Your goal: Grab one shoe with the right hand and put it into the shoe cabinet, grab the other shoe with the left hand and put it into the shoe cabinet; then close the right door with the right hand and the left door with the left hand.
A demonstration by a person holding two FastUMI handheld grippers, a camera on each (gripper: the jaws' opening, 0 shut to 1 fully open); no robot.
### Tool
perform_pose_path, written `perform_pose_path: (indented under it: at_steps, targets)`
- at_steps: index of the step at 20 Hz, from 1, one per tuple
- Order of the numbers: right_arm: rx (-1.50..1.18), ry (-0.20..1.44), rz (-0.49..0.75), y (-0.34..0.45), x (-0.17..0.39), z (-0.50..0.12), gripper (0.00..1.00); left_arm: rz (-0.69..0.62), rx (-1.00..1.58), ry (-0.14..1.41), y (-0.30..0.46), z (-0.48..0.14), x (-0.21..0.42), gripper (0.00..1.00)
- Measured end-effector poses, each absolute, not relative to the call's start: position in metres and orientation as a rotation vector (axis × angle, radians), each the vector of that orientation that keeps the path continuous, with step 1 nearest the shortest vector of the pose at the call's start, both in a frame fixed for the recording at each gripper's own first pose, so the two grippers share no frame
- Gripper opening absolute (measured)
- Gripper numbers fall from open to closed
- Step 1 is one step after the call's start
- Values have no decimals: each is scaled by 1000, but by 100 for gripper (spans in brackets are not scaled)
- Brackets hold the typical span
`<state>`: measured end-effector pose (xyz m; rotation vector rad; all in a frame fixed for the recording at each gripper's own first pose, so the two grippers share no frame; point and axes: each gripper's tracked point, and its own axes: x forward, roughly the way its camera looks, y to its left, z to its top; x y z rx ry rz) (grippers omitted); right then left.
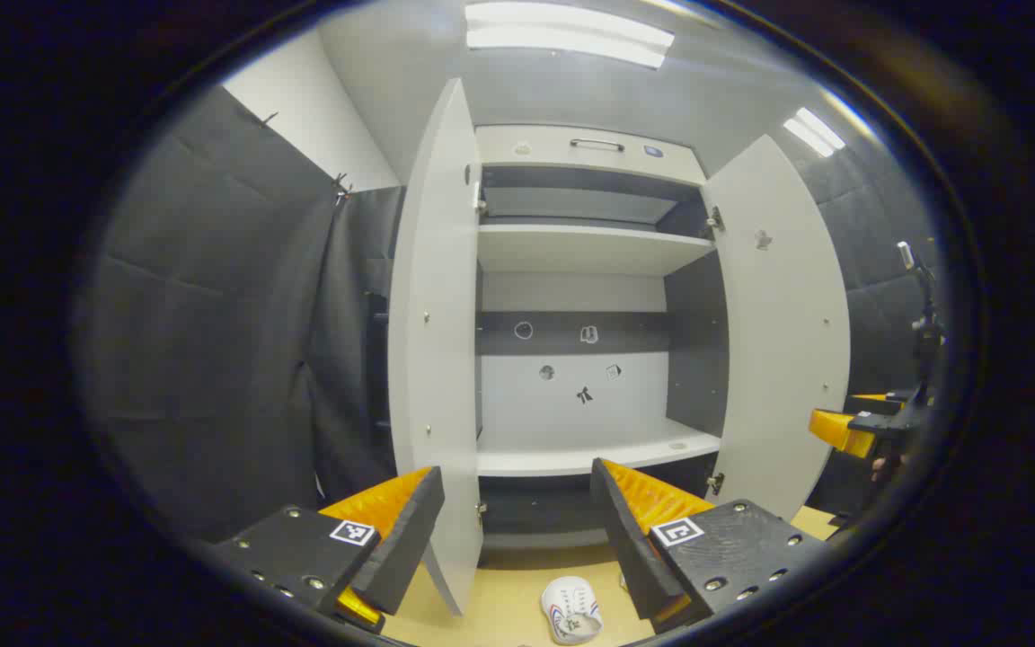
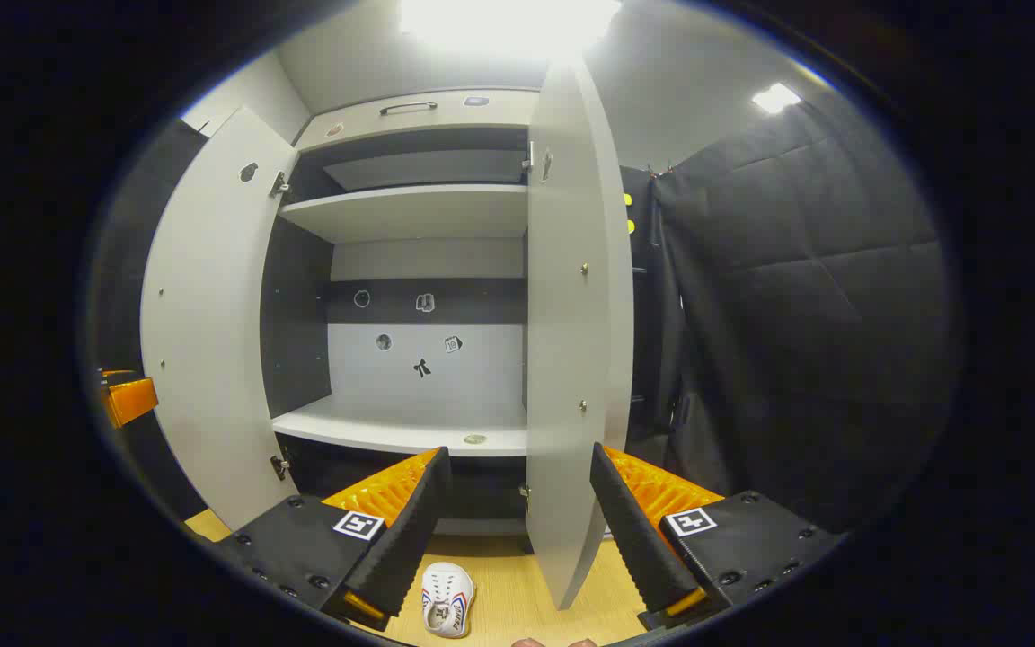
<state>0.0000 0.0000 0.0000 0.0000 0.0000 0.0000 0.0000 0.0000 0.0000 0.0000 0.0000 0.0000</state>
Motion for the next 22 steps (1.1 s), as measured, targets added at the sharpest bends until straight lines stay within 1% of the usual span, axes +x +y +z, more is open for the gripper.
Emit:
perform_pose_path:
  at_steps: [1, 4, 5, 6, 7, 8, 9, 10, 11, 12, 14, 15, 16, 18, 19, 20, 22]
  targets:
    - [11, 9, 9, 2, 0, 0, 98, -18, 0, 4, -6, -3, -2, 96]
    - [45, 30, 7, 6, -2, -3, 98, -57, -24, 5, -14, -5, -2, 92]
    - [51, 32, 1, 5, -4, -3, 98, -59, -24, 9, -12, -6, -2, 94]
    - [53, 29, -5, 5, -6, -2, 98, -59, -20, 9, -13, -7, -2, 95]
    - [55, 26, -9, 5, -7, -1, 98, -61, -13, 6, -14, -6, -2, 92]
    - [55, 25, -12, 6, -10, -1, 98, -64, -7, 3, -15, -5, -3, 94]
    - [54, 26, -12, 6, -12, -1, 92, -69, -2, 4, -15, -7, -3, 96]
    - [53, 26, -12, 7, -15, -2, 92, -74, 0, 7, -16, -8, -3, 97]
    - [51, 25, -12, 7, -17, -1, 92, -81, 0, 11, -16, -9, -4, 97]
    - [51, 25, -12, 7, -19, -2, 92, -87, 0, 15, -17, -9, -4, 95]
    - [50, 32, -10, 8, -23, -4, 92, -98, 0, 17, -18, -8, -5, 95]
    - [50, 36, -10, 8, -24, -5, 92, -105, -2, 16, -19, -8, -6, 92]
    - [48, 42, -9, 9, -25, -7, 92, -110, -6, 17, -20, -8, -7, 94]
    - [32, 66, -9, 8, -27, -15, 92, -122, -8, 24, -19, -9, -8, 94]
    - [27, 77, 5, 11, -25, -18, 92, -123, -5, 27, -19, -11, -7, 95]
    - [19, 88, 23, 16, -22, -20, 98, -124, 1, 31, -20, -13, -7, 92]
    - [-7, 111, 56, 21, -16, -26, 98, -129, 12, 38, -20, -17, -7, 93]
